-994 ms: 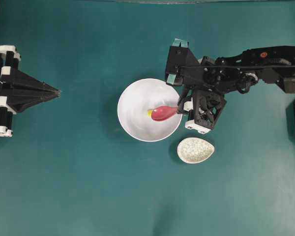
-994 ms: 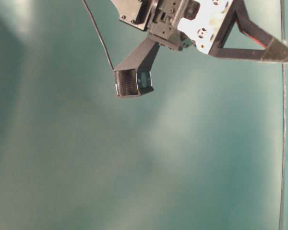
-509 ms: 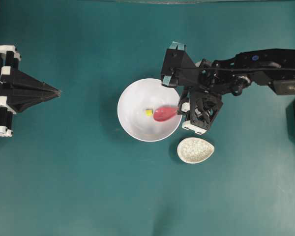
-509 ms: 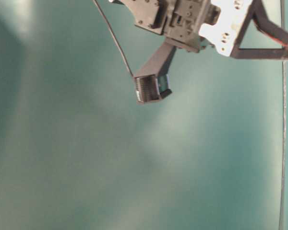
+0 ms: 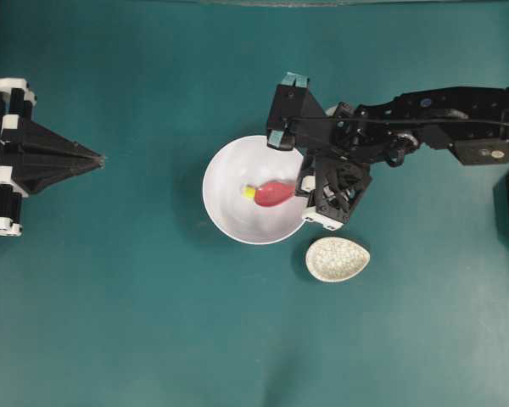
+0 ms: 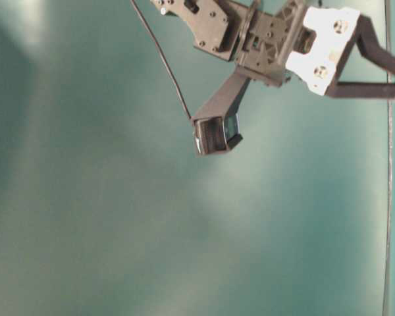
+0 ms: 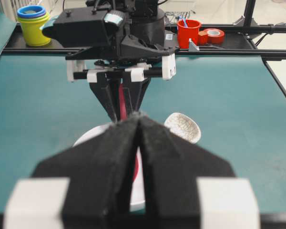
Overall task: Scoop the yellow hexagonal prism block from the bowl with a spoon using the right arm.
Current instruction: 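Lower the spoon bowl into the white bowl beside the yellow block, then push the spoon under the yellow hexagonal block toward the bowl's left rim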
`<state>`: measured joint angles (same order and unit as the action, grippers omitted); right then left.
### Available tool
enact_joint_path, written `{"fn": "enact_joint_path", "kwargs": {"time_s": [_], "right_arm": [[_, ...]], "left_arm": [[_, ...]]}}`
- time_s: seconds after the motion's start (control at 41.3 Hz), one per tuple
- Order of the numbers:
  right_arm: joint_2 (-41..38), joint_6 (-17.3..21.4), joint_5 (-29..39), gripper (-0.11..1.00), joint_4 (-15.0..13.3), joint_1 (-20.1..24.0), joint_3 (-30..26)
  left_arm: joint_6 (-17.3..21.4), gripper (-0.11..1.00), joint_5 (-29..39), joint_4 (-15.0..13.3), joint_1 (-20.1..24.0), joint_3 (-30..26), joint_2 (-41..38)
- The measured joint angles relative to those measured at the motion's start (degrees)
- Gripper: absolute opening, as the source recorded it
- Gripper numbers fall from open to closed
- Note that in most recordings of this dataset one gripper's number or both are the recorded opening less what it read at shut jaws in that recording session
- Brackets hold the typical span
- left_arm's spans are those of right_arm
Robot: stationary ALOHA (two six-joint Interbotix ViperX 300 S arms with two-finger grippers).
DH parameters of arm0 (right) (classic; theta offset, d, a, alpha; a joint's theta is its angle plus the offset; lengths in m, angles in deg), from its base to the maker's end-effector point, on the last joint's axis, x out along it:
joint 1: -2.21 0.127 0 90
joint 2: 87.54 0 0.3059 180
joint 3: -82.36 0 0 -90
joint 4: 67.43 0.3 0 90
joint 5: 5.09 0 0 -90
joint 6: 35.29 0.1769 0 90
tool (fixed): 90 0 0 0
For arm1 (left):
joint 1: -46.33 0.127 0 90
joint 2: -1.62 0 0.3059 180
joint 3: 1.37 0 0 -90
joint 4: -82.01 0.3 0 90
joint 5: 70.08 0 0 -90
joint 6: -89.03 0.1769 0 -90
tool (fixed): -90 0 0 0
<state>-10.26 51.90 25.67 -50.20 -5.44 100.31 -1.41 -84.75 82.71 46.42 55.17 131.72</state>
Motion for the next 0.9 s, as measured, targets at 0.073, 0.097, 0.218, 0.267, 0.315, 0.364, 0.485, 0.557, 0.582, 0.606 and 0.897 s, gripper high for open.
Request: {"fn": "enact_joint_path", "kwargs": {"time_s": [0.073,0.097,0.218,0.267,0.315,0.364,0.485,0.557,0.582,0.606,0.897], "right_arm": [[-0.62,0.00,-0.35,0.25,0.00,0.00,-0.79],[-0.79,0.00,-0.44,0.25,0.00,0.09,-1.05],[-1.76,0.00,-0.97,0.25,0.00,0.18,-2.29],[-2.11,0.00,-1.41,0.25,0.00,0.18,-2.64],[-2.55,0.00,-1.85,0.25,0.09,0.18,-2.99],[-2.81,-0.09,-2.37,0.25,0.09,0.26,-3.16],[-3.08,-0.09,-4.04,0.25,0.00,0.26,-3.60],[-3.08,-0.18,-5.01,0.25,0.00,0.26,-3.69],[-3.08,-0.18,-5.27,0.25,0.09,0.26,-3.69],[-3.08,-0.18,-5.45,0.25,0.09,0.26,-3.69],[-3.08,-0.70,-6.50,0.25,0.00,0.26,-4.13]], "left_arm": [[0.00,0.00,0.09,-0.09,0.00,0.00,0.00],[0.00,0.00,0.00,-0.09,0.00,0.00,0.00],[0.00,0.00,0.00,0.00,0.00,0.00,0.00],[0.00,0.00,0.00,0.00,0.00,0.00,0.00],[0.00,0.00,0.00,-0.09,0.00,0.00,0.00],[0.00,0.00,0.09,0.00,0.00,0.00,0.00],[0.00,0.00,0.00,0.00,0.00,0.00,0.00],[0.00,0.00,0.09,-0.09,0.00,0.00,0.00],[0.00,0.00,0.09,-0.09,0.00,0.00,0.00],[0.00,0.00,0.09,-0.09,0.00,0.00,0.00],[0.00,0.00,0.18,-0.09,0.00,0.00,0.00]]}}
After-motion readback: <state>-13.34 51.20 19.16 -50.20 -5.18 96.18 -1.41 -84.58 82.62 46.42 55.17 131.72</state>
